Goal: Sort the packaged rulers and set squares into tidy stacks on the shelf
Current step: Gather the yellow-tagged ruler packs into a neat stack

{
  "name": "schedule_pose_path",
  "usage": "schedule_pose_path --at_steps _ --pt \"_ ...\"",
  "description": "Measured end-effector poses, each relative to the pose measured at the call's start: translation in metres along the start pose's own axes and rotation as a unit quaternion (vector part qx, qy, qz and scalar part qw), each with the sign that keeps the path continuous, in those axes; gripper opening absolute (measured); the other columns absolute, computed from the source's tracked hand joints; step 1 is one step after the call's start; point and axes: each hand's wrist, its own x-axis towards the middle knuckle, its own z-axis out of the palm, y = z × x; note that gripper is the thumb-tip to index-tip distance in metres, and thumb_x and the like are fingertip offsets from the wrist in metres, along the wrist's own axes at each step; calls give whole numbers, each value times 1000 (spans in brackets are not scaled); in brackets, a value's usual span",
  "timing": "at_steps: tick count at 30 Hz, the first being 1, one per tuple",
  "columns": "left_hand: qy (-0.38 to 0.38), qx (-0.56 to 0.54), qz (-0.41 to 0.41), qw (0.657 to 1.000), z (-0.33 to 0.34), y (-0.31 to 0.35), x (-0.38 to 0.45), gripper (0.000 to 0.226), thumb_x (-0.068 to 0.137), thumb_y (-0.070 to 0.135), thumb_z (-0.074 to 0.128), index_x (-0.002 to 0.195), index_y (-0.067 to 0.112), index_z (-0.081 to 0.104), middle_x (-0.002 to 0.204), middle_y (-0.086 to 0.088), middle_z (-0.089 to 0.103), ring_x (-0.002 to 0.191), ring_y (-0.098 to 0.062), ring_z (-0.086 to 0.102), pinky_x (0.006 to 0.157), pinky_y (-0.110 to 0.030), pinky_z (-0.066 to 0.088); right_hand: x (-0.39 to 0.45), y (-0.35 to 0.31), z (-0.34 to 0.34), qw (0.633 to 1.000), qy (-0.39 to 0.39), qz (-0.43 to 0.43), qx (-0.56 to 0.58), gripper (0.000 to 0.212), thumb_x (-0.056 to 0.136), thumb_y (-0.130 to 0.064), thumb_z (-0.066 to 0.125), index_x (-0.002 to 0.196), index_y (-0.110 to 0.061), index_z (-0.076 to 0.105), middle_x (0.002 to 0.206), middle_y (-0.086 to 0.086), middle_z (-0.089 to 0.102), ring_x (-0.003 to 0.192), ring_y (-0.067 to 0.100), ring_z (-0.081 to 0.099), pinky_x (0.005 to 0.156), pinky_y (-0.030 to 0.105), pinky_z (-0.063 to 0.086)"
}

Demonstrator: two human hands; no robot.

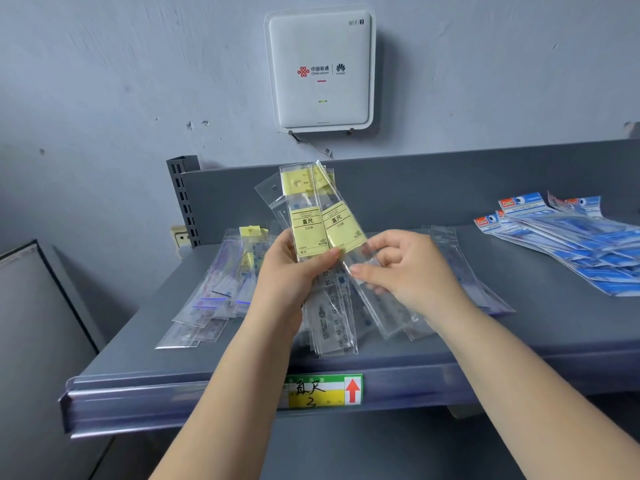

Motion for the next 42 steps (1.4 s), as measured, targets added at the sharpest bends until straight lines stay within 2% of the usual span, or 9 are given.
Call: schedule_pose_path --at_steps 7,10,16,21,27,33,35,38,42 --pt "8 -3 5 1000 -3 -2 3 30 79 -9 64 104 8 60 84 -3 72 66 -16 70 59 -24 55 7 16 -23 996 78 35 -5 19 76 -15 75 85 -9 60 73 16 69 58 15 61 60 29 49" --pt "13 5 9 1000 -2 -2 4 30 79 -9 64 104 8 59 85 -4 71 66 -18 69 61 -26 55 8 25 -23 990 94 33 -98 25 75 -21 77 85 -15 55 59 0 55 49 1 52 49 18 38" --pt "5 13 14 1000 0 -2 1 31 77 -10 65 101 9 58 90 -7 70 69 -19 68 68 -29 57 3 18 -16 891 33 74 -446 46 79 -47 67 109 -18 48 107 -2 53 108 24 53 71 30 37" --pt "3 20 29 999 2 -1 0 32 75 -12 67 98 8 58 80 -5 69 61 -14 66 59 -24 55 -5 2 -4 983 27 -29 -181 34 70 -53 69 85 -24 59 74 -11 59 73 11 58 63 26 45" --pt "10 37 33 999 4 1 -4 30 74 -5 72 96 9 59 77 -1 69 67 -16 66 58 -25 55 -8 -6 21 987 6 -40 -157 42 62 -48 80 81 -23 52 70 -6 58 62 10 52 54 20 40" --pt "-4 17 -31 999 4 5 -3 26 84 -5 60 106 6 53 62 10 61 38 -3 51 39 -18 43 -1 0 11 997 15 -1 -80 35 72 -38 77 70 -8 58 60 8 63 38 1 41 41 9 33" --pt "-3 23 -37 999 2 5 -2 34 83 -8 59 116 2 55 76 1 65 47 -7 58 45 -20 48 1 3 9 998 2 12 -54 40 78 -35 72 73 3 58 66 20 65 45 12 46 49 22 41" --pt "0 26 -30 999 0 4 -3 34 84 -9 59 115 5 58 88 -5 69 66 -11 66 54 -22 54 3 6 -1 999 9 36 -24 29 84 -31 66 68 -7 63 70 5 71 62 25 65 59 35 53" --pt "28 38 -20 999 0 2 -1 35 83 -6 62 113 12 57 97 -3 70 77 -12 68 65 -24 55 10 13 -28 996 8 76 -42 27 84 -29 67 67 -10 59 62 3 61 47 10 49 43 19 35"
